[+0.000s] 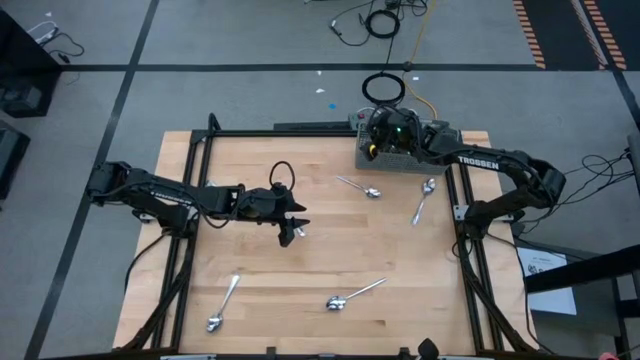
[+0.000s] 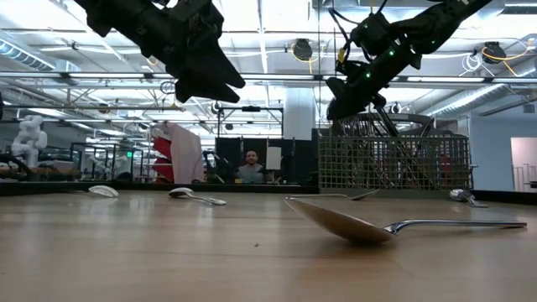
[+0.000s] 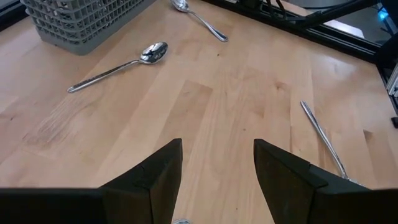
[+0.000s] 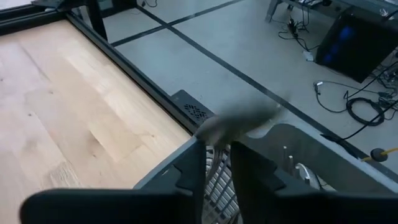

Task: Sort silverware
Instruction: Put the silver spoon into the gray utensil holder

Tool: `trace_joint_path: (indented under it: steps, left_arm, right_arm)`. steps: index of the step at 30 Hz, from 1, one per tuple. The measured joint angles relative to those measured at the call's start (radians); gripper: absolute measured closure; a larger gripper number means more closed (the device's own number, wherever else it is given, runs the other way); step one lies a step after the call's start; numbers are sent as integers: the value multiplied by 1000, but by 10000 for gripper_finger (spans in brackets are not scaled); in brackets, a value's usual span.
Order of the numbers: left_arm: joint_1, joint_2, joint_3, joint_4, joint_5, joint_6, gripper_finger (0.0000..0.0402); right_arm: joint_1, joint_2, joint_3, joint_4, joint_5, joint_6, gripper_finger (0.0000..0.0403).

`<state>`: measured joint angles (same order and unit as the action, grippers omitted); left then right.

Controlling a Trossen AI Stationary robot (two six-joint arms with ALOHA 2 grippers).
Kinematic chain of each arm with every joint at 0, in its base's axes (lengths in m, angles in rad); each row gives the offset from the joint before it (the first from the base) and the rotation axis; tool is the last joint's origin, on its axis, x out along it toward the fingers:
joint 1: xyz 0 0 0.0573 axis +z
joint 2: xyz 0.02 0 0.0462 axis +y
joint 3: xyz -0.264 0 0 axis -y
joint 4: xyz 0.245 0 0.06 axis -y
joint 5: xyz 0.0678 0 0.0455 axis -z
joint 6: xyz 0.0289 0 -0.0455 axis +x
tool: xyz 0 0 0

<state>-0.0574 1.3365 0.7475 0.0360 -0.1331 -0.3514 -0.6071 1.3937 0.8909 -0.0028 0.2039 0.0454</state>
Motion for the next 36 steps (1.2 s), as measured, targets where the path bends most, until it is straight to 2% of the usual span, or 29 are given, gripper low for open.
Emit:
trace_joint_path:
  steps: [12,19,23,28,36]
  left_arm:
    - [0,0,0,0,3,-3,197]
    - [-5,0,0,-1,6,-2,197]
    - [-5,0,-1,-1,7,-1,197]
    - [-4,0,-1,0,7,28,197]
    - [-4,0,-1,9,2,103,197]
  right_arm:
    - [3,-17,0,-12,0,48,280]
    - [31,-151,0,-18,-2,48,274]
    - [55,-250,0,-20,-86,54,275]
    - [106,-348,0,-56,-207,163,275]
    - [202,-387,0,-253,-203,432,275]
